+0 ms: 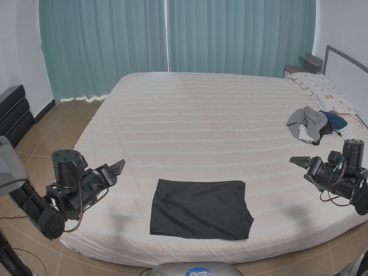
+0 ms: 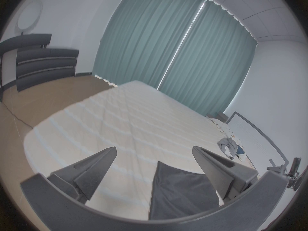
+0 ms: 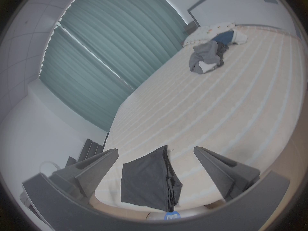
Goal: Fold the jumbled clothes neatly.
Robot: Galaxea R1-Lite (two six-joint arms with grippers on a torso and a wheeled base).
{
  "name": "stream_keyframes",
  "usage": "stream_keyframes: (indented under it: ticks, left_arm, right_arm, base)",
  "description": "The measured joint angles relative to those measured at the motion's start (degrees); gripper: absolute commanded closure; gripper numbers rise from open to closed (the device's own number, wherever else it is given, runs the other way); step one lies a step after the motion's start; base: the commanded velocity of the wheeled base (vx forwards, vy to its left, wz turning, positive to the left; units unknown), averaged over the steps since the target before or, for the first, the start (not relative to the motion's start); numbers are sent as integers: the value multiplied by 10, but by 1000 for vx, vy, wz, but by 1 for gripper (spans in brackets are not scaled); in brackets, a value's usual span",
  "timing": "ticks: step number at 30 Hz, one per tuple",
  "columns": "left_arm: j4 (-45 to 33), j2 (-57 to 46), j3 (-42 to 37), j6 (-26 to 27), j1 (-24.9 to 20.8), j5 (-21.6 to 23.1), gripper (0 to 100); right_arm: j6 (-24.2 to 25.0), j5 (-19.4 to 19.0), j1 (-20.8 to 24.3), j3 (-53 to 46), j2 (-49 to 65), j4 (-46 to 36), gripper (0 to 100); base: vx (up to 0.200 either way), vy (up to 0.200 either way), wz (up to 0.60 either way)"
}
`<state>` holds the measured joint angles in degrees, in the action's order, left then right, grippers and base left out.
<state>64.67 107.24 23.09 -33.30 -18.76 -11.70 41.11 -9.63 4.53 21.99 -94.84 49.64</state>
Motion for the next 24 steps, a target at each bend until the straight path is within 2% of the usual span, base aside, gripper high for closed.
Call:
stream_keyframes:
  ticks: [8, 15, 20, 24]
  left_arm:
    - [0, -135, -53, 71, 1, -50, 0]
    - [-29, -283, -99, 160, 1, -91, 0]
    - [-93, -412, -124, 226, 3, -110, 0]
    - [-176, -524, -135, 276, 13, -120, 0]
  right_arm:
    - [-82, 25, 22, 6, 224, -204, 0]
    - [-188, 39, 18, 12, 425, -368, 0]
    - [-253, 45, 7, 12, 547, -457, 0]
    - [-289, 49, 0, 9, 628, -512, 0]
  base:
    - [0, 0, 0]
    - [0, 0, 0]
    - [0, 0, 0]
    - [0, 0, 0]
